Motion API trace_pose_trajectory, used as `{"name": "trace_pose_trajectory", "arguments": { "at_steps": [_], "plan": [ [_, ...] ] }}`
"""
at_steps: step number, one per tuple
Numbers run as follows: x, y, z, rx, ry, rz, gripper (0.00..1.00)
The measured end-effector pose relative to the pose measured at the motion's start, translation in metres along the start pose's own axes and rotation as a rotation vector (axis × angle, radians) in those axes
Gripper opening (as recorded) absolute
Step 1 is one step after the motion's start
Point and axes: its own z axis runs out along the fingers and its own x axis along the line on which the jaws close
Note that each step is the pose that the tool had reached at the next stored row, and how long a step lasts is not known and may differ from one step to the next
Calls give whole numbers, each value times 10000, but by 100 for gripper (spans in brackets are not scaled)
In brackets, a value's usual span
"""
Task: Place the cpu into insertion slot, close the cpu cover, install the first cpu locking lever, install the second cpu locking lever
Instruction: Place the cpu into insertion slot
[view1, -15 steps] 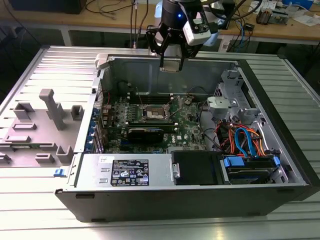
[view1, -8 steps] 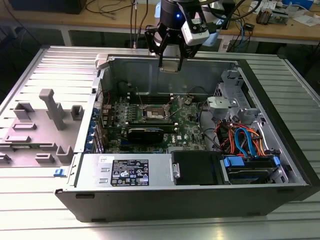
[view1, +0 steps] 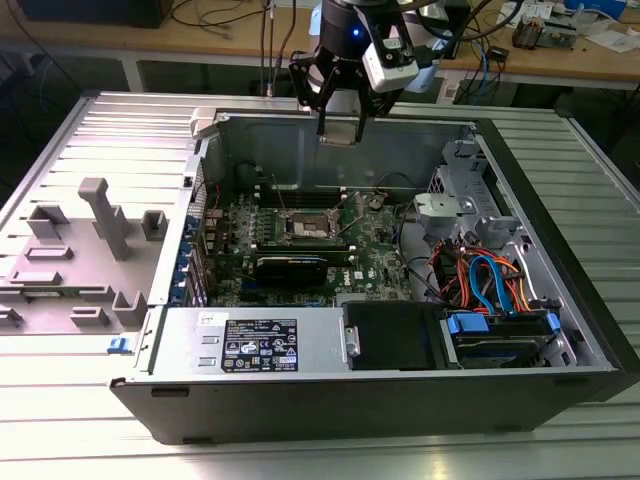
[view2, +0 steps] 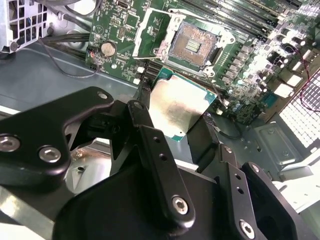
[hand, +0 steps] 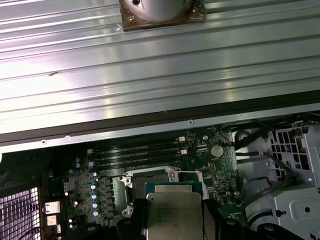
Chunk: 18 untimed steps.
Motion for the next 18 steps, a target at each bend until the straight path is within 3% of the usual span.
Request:
{"name": "trace_pose_trajectory", "arguments": {
  "at_steps": [5, 13, 18],
  "plan": [
    [-3, -26, 0, -2, -4, 52, 54],
    [-4, -30, 4, -7, -34, 538, 54],
    [-4, -30, 5, -10, -37, 574, 54]
  ]
}}
